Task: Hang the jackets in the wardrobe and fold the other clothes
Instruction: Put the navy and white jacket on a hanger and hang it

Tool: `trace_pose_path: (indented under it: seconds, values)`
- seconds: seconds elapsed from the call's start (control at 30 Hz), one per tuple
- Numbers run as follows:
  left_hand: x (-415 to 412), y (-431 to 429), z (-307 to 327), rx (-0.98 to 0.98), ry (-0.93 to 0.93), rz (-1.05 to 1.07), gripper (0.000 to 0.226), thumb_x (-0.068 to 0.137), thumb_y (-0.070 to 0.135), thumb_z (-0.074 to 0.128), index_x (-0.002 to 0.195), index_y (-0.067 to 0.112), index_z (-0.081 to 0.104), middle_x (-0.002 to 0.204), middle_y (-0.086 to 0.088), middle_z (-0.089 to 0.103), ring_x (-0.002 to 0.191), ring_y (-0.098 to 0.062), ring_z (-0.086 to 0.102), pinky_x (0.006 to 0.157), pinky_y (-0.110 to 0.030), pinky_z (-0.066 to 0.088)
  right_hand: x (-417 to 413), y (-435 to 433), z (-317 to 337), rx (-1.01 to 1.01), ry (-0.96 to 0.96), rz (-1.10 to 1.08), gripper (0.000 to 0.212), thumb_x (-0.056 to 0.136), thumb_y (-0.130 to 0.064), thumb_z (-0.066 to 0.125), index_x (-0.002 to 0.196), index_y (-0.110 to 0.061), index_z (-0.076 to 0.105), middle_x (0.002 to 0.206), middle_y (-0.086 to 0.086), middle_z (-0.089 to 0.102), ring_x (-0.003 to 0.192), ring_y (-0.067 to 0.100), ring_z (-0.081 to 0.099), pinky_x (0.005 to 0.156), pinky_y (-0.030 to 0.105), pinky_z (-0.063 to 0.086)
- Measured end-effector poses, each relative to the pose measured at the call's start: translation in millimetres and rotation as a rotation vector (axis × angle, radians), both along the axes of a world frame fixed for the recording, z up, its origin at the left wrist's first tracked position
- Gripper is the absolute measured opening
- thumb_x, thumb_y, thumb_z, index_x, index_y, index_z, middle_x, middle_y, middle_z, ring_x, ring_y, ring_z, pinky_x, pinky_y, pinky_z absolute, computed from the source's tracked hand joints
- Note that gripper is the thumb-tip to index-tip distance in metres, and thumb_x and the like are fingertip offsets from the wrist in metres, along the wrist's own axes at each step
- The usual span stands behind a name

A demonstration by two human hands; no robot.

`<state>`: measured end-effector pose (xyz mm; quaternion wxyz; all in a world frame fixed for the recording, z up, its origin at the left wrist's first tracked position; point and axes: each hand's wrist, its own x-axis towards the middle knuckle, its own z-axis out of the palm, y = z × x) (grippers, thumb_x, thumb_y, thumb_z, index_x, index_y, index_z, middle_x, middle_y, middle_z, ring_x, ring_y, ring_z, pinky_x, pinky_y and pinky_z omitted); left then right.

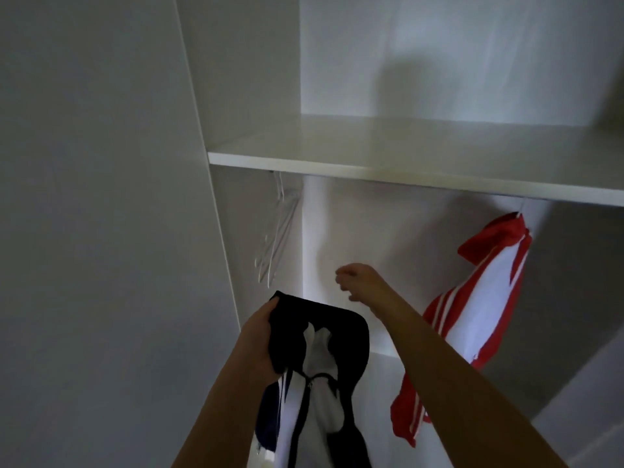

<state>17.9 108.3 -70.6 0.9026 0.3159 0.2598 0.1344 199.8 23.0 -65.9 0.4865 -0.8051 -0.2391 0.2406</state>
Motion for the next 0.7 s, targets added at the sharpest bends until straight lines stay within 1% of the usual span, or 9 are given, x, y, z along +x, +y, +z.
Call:
trace_pose_path:
  seconds: [0.1, 0.13, 0.2, 0.27, 0.37, 0.47, 0.53, 0.63, 0.7]
  values:
    - [9, 25, -1, -0.04, -0.025, -0.012, 0.061, 0.1, 0.033, 0.041, 0.049, 0.007, 0.062, 0.043, -0.004, 0.053, 0.03, -0.014, 0.05, 0.032, -0.015, 0.04, 14, 69, 0, 0.137, 0.369, 0.0, 0.011, 0.096, -0.008, 0.053, 0.102, 0.0, 0.057, 0.091, 0.013, 0.06, 0.078, 0.019, 0.058, 0.07, 0.028, 0.047]
    - [11, 34, -1, -0.045, -0.02, 0.0, 0.061, 0.1, 0.033, 0.042, 0.049, 0.007, 0.062, 0.044, -0.004, 0.053, 0.03, -0.015, 0.051, 0.033, -0.015, 0.04, 20, 89, -1, 0.15, 0.439, -0.019, 0.008, 0.096, -0.007, 0.053, 0.094, 0.0, 0.056, 0.086, 0.012, 0.059, 0.074, 0.018, 0.056, 0.068, 0.028, 0.047]
    - [16, 54, -1, -0.063, 0.005, 0.027, 0.06, 0.099, 0.035, 0.044, 0.05, 0.006, 0.063, 0.045, -0.004, 0.054, 0.031, -0.015, 0.052, 0.033, -0.016, 0.041, 30, 123, -7, 0.147, 0.516, -0.069, 0.017, 0.096, -0.005, 0.053, 0.079, -0.004, 0.054, 0.08, 0.01, 0.056, 0.069, 0.017, 0.053, 0.065, 0.027, 0.045]
    - [20, 73, -1, -0.077, 0.019, 0.053, 0.061, 0.099, 0.036, 0.044, 0.05, 0.006, 0.063, 0.044, -0.004, 0.054, 0.03, -0.015, 0.051, 0.033, -0.015, 0.04, 39, 151, -15, 0.162, 0.564, -0.095, 0.019, 0.095, -0.006, 0.056, 0.075, -0.006, 0.055, 0.079, 0.008, 0.055, 0.067, 0.016, 0.05, 0.063, 0.027, 0.043]
    - [25, 100, 1, -0.104, 0.009, 0.065, 0.065, 0.1, 0.037, 0.04, 0.047, 0.007, 0.061, 0.042, -0.003, 0.052, 0.028, -0.014, 0.05, 0.032, -0.014, 0.039, 47, 189, -24, 0.159, 0.573, -0.087, 0.012, 0.091, -0.008, 0.062, 0.08, -0.006, 0.059, 0.078, 0.005, 0.054, 0.067, 0.014, 0.049, 0.061, 0.026, 0.041]
    - [31, 121, 0, -0.101, -0.011, 0.055, 0.068, 0.101, 0.038, 0.038, 0.043, 0.009, 0.06, 0.039, -0.003, 0.051, 0.027, -0.012, 0.048, 0.03, -0.013, 0.037, 56, 222, -31, 0.142, 0.555, -0.096, 0.02, 0.089, -0.005, 0.063, 0.07, -0.005, 0.056, 0.072, 0.007, 0.056, 0.062, 0.014, 0.051, 0.058, 0.025, 0.039]
    - [32, 127, 0, -0.107, -0.01, 0.068, 0.066, 0.1, 0.037, 0.039, 0.045, 0.009, 0.061, 0.041, -0.002, 0.052, 0.028, -0.014, 0.049, 0.031, -0.014, 0.038, 61, 234, -34, 0.164, 0.563, -0.136, 0.022, 0.09, -0.004, 0.06, 0.068, -0.005, 0.055, 0.068, 0.008, 0.055, 0.057, 0.014, 0.051, 0.055, 0.024, 0.038]
    - [34, 134, -5, -0.096, 0.021, 0.088, 0.063, 0.099, 0.039, 0.041, 0.049, 0.007, 0.063, 0.044, -0.003, 0.052, 0.029, -0.014, 0.049, 0.032, -0.015, 0.039, 70, 239, -38, 0.24, 0.527, -0.21, 0.019, 0.092, -0.008, 0.058, 0.074, -0.004, 0.055, 0.063, 0.008, 0.047, 0.05, 0.016, 0.042, 0.046, 0.023, 0.035]
    - [38, 135, -8, -0.111, 0.017, 0.079, 0.065, 0.1, 0.038, 0.04, 0.046, 0.009, 0.061, 0.041, -0.002, 0.05, 0.027, -0.013, 0.047, 0.031, -0.013, 0.037, 77, 232, -36, 0.301, 0.418, -0.26, 0.014, 0.095, -0.013, 0.055, 0.085, -0.004, 0.059, 0.061, 0.007, 0.044, 0.048, 0.016, 0.038, 0.044, 0.023, 0.03]
